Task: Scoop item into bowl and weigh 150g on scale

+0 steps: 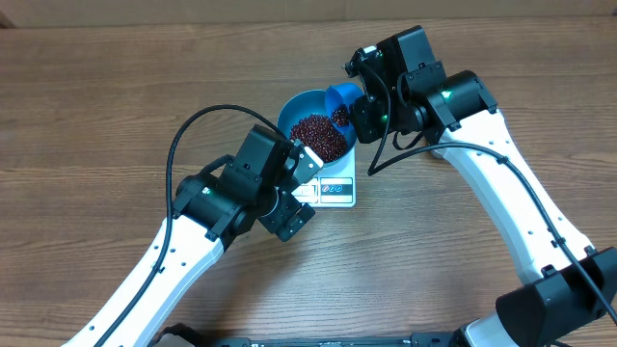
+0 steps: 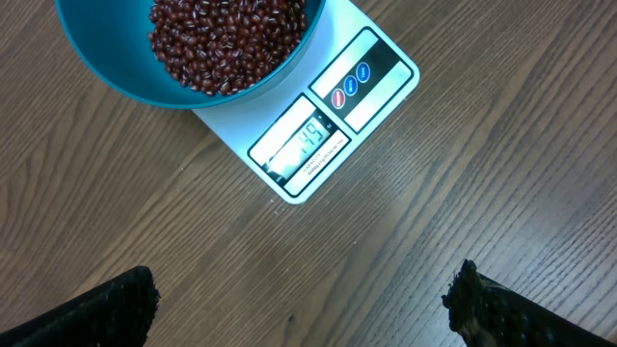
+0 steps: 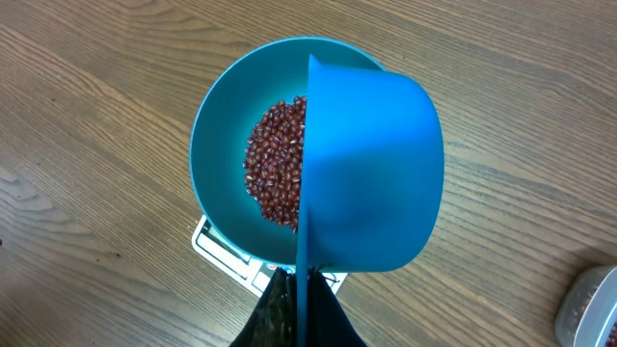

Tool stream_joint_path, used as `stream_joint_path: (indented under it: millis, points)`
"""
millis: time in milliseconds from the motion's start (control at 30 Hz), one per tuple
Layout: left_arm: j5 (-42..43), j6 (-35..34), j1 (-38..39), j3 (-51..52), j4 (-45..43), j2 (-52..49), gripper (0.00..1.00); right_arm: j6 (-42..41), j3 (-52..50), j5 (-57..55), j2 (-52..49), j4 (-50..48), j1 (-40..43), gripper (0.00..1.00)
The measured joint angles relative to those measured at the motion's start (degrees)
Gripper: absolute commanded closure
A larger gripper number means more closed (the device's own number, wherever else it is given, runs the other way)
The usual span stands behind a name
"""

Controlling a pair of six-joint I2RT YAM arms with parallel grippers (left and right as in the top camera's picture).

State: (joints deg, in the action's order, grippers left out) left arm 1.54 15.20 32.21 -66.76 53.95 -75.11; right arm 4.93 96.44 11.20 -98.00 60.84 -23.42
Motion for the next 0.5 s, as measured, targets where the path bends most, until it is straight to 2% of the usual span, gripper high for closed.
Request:
stream_joint_path:
  millis: [500]
  points:
    - [0.0, 0.0, 0.0, 0.0, 0.0, 0.0, 0.00, 0.0, 0.0, 0.0, 0.0, -0.3, 0.0, 0.96]
